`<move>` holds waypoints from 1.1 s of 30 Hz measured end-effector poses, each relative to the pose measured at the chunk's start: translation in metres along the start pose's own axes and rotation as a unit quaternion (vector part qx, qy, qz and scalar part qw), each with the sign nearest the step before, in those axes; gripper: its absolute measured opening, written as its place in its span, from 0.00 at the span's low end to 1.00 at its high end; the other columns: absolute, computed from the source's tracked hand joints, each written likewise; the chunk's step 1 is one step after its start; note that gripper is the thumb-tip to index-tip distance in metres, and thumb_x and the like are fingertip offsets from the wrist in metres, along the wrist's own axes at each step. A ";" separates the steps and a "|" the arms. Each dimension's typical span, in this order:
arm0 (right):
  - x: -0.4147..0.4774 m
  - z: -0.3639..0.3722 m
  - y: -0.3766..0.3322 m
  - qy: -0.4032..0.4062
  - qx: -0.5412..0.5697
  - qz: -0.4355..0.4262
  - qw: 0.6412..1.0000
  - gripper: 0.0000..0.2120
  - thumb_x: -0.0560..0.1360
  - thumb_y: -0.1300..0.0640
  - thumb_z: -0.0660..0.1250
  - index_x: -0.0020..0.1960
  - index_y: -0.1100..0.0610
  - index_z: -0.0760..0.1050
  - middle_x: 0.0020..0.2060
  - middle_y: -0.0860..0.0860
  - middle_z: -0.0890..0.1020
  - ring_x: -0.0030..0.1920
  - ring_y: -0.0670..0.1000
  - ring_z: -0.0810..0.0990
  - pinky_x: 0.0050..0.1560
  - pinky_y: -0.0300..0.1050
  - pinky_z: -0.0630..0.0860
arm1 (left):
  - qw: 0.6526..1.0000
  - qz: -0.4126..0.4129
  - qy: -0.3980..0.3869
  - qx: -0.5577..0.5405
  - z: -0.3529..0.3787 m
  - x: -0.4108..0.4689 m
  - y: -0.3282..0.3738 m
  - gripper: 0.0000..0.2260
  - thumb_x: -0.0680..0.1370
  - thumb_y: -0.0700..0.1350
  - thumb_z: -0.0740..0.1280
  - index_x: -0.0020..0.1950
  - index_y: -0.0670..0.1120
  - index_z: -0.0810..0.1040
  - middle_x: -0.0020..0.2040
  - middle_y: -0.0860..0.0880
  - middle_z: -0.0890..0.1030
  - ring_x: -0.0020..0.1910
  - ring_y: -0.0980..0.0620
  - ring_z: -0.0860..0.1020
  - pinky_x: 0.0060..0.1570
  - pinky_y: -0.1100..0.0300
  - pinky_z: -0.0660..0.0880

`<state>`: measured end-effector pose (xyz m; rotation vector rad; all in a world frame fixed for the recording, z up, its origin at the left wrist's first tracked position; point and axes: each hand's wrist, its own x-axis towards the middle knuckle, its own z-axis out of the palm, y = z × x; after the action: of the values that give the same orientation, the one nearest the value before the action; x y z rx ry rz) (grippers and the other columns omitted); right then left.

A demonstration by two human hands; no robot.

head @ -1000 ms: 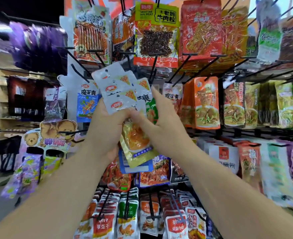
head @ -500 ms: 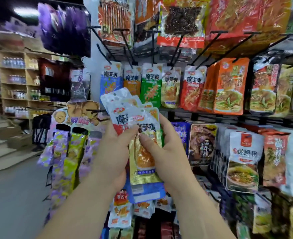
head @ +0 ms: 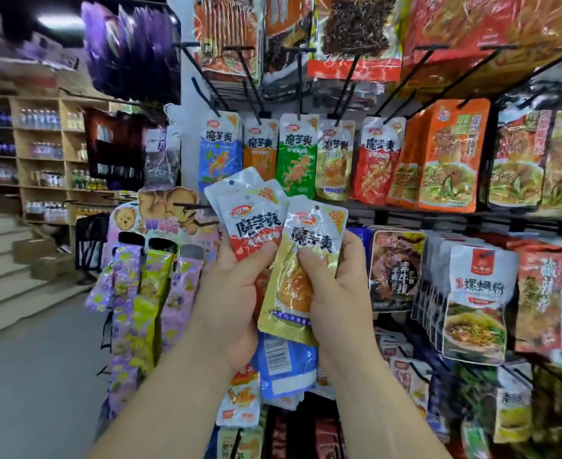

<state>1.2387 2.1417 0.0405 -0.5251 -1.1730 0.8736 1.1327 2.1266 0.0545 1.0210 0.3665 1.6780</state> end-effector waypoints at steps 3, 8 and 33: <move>0.003 0.002 -0.002 0.010 -0.012 -0.012 1.000 0.14 0.75 0.53 0.70 0.59 0.41 0.75 0.56 0.53 0.85 0.58 0.63 0.83 0.59 0.72 0.78 | 0.998 0.046 0.025 0.046 0.000 0.004 -0.002 0.17 0.82 0.34 0.64 0.68 0.49 0.77 0.57 0.43 0.87 0.52 0.42 0.87 0.45 0.48 0.84; 0.017 0.001 -0.017 -0.009 -0.037 -0.022 0.999 0.13 0.79 0.56 0.70 0.58 0.41 0.74 0.52 0.50 0.86 0.54 0.58 0.85 0.57 0.67 0.81 | 0.987 0.109 0.042 0.109 0.008 0.019 0.002 0.15 0.83 0.33 0.64 0.65 0.49 0.78 0.54 0.46 0.88 0.50 0.44 0.87 0.42 0.50 0.84; 0.177 -0.006 -0.146 0.062 -0.297 -0.138 0.943 0.15 0.83 0.53 0.65 0.39 0.55 0.68 0.27 0.46 0.60 0.26 0.47 0.57 0.29 0.43 0.53 | 0.971 0.153 0.010 0.186 0.009 0.112 0.043 0.14 0.84 0.36 0.65 0.66 0.50 0.75 0.52 0.48 0.86 0.44 0.49 0.86 0.40 0.53 0.83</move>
<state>1.3126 2.2020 0.2495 -0.8648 -1.3529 0.2273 1.1073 2.2092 0.1381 1.3935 0.5754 1.9396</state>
